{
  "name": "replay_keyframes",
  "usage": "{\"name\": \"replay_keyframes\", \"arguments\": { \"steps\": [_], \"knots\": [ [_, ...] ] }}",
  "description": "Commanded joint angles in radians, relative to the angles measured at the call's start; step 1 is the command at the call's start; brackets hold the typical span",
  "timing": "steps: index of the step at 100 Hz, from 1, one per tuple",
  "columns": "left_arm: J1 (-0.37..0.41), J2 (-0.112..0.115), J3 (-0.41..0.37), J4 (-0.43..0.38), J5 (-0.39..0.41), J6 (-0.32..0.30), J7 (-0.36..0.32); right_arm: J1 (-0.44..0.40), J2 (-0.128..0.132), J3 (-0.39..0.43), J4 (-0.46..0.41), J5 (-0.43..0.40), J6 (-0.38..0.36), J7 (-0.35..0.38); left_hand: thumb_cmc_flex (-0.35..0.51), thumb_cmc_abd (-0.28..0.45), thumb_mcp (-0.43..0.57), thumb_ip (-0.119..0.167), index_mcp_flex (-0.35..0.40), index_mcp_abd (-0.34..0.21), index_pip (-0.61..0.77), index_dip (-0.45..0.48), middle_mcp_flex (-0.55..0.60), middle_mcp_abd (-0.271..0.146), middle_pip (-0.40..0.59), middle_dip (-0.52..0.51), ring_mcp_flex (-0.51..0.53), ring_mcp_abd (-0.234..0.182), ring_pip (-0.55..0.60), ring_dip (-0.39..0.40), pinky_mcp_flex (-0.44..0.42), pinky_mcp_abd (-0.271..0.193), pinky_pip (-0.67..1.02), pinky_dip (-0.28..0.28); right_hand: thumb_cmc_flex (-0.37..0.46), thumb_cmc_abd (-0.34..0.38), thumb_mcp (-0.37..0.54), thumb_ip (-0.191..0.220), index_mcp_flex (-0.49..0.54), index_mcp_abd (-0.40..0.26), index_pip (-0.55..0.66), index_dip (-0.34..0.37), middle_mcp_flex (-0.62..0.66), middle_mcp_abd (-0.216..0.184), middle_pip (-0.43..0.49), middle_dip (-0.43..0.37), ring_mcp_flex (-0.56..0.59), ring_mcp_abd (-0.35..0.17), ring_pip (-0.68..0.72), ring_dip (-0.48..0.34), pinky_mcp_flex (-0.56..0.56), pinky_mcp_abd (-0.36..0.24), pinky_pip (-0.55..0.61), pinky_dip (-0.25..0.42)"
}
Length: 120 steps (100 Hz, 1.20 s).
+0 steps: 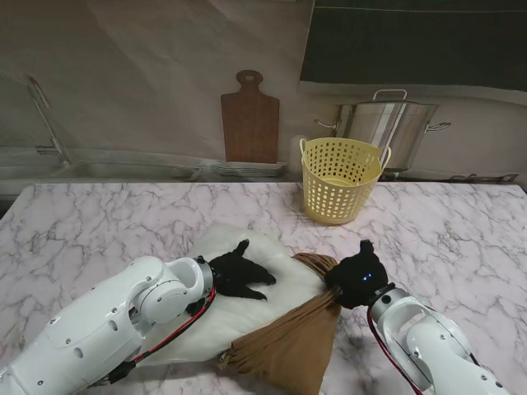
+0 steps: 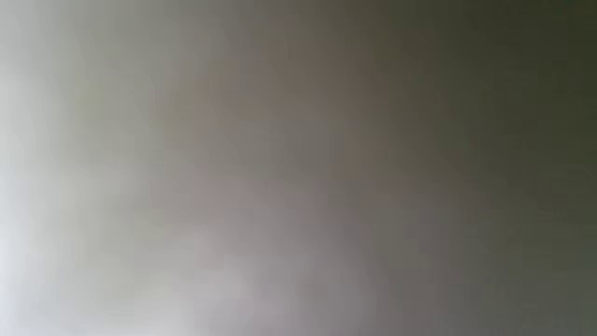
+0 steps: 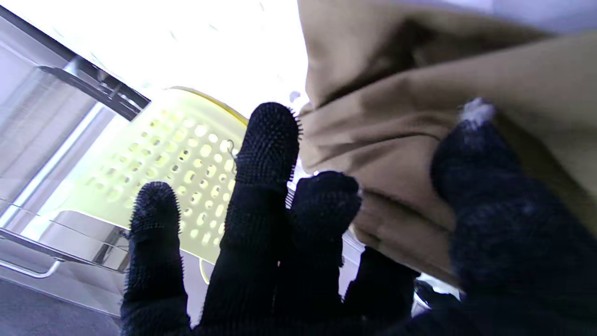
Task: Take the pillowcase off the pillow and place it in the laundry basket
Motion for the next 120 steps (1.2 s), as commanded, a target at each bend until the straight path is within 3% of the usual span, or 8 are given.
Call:
{"name": "replay_keyframes", "arguments": {
  "steps": [1, 31, 53, 73, 95, 102, 110, 120],
  "knots": [
    [0.031, 0.027, 0.002, 0.066, 0.033, 0.021, -0.051, -0.028, 0.022, 0.027, 0.036, -0.005, 0.029, 0.033, 0.006, -0.064, -0.011, 0.007, -0.004, 0.051, 0.006, -0.018, -0.006, 0.097, 0.012, 0.001, 0.033, 0.145, 0.033, -0.008, -0.02, 0.005, 1.47, -0.009, 0.05, 0.016, 0.0, -0.004, 0.158, 0.126, 0.257, 0.043, -0.004, 0.011, -0.022, -0.005, -0.006, -0.004, -0.006, -0.016, -0.021, -0.004, 0.004, 0.005],
    [0.096, 0.034, -0.086, 0.048, 0.092, 0.004, -0.087, -0.068, 0.018, 0.091, 0.051, -0.043, 0.079, 0.108, 0.009, -0.056, -0.011, 0.007, -0.012, 0.054, 0.007, -0.029, -0.016, 0.1, 0.01, -0.001, 0.024, 0.145, 0.031, -0.01, -0.022, 0.003, 1.463, -0.007, 0.054, 0.015, 0.005, -0.003, 0.171, 0.15, 0.265, 0.028, 0.009, 0.017, -0.024, 0.006, -0.004, -0.002, -0.009, -0.011, -0.027, 0.0, -0.002, 0.003],
    [0.106, 0.027, -0.108, 0.039, 0.078, 0.018, -0.065, -0.095, 0.011, 0.086, 0.016, 0.076, 0.041, 0.03, 0.018, -0.041, -0.01, 0.007, -0.013, 0.055, 0.009, -0.034, -0.016, 0.1, 0.01, -0.001, 0.025, 0.145, 0.032, -0.011, -0.021, 0.001, 1.461, -0.005, 0.048, 0.043, -0.007, -0.006, 0.141, 0.117, 0.254, 0.021, -0.01, 0.003, -0.063, -0.001, -0.017, 0.002, -0.033, -0.016, -0.033, 0.002, -0.009, -0.001],
    [0.096, 0.021, -0.097, 0.04, 0.065, 0.035, -0.038, -0.125, 0.007, 0.082, -0.032, 0.168, -0.082, -0.062, 0.027, -0.035, -0.011, 0.007, -0.011, 0.055, 0.011, -0.037, -0.015, 0.101, 0.011, -0.001, 0.025, 0.145, 0.034, -0.011, -0.02, 0.001, 1.462, -0.002, 0.063, 0.086, -0.022, 0.001, 0.025, 0.059, 0.219, 0.024, -0.128, -0.04, -0.189, -0.019, -0.091, -0.003, -0.129, -0.039, -0.064, 0.002, -0.032, -0.011],
    [0.092, 0.02, -0.091, 0.043, 0.06, 0.035, -0.03, -0.161, 0.004, 0.099, -0.105, 0.215, -0.186, -0.059, 0.039, -0.033, -0.011, 0.007, -0.009, 0.055, 0.013, -0.039, -0.015, 0.101, 0.011, -0.001, 0.025, 0.146, 0.034, -0.011, -0.02, 0.002, 1.461, -0.002, 0.057, 0.052, 0.004, -0.003, -0.253, 0.063, 0.148, 0.156, -0.345, -0.011, -0.362, -0.05, -0.212, 0.02, -0.244, -0.071, -0.115, 0.006, -0.064, -0.018],
    [0.091, 0.02, -0.089, 0.043, 0.058, 0.036, -0.031, -0.161, 0.003, 0.099, -0.121, 0.244, -0.209, -0.031, 0.042, -0.032, -0.011, 0.007, -0.01, 0.054, 0.013, -0.039, -0.016, 0.101, 0.011, -0.001, 0.025, 0.146, 0.034, -0.012, -0.021, 0.002, 1.46, -0.002, 0.014, 0.061, 0.045, 0.006, -0.335, 0.128, 0.071, 0.211, -0.369, -0.022, -0.343, -0.046, -0.217, 0.019, -0.246, -0.07, -0.121, 0.012, -0.072, -0.014],
    [0.09, 0.019, -0.086, 0.044, 0.054, 0.037, -0.03, -0.152, 0.003, 0.094, -0.13, 0.256, -0.234, -0.015, 0.045, -0.031, -0.012, 0.007, -0.009, 0.055, 0.013, -0.04, -0.016, 0.1, 0.011, -0.002, 0.024, 0.146, 0.033, -0.012, -0.021, 0.002, 1.46, -0.002, -0.053, 0.067, 0.084, 0.078, -0.395, 0.158, -0.037, 0.238, -0.41, -0.04, -0.297, -0.028, -0.224, 0.012, -0.239, -0.063, -0.124, 0.016, -0.08, -0.01],
    [0.088, 0.019, -0.083, 0.043, 0.053, 0.037, -0.028, -0.127, 0.005, 0.079, -0.136, 0.277, -0.262, 0.023, 0.049, -0.031, -0.012, 0.007, -0.009, 0.054, 0.014, -0.04, -0.016, 0.101, 0.011, -0.002, 0.024, 0.147, 0.033, -0.012, -0.021, 0.003, 1.46, -0.001, -0.055, 0.065, 0.071, 0.08, -0.429, 0.165, -0.189, 0.179, -0.384, -0.073, -0.155, 0.051, -0.198, -0.008, -0.171, -0.022, -0.122, 0.027, -0.088, -0.01]
  ]
}}
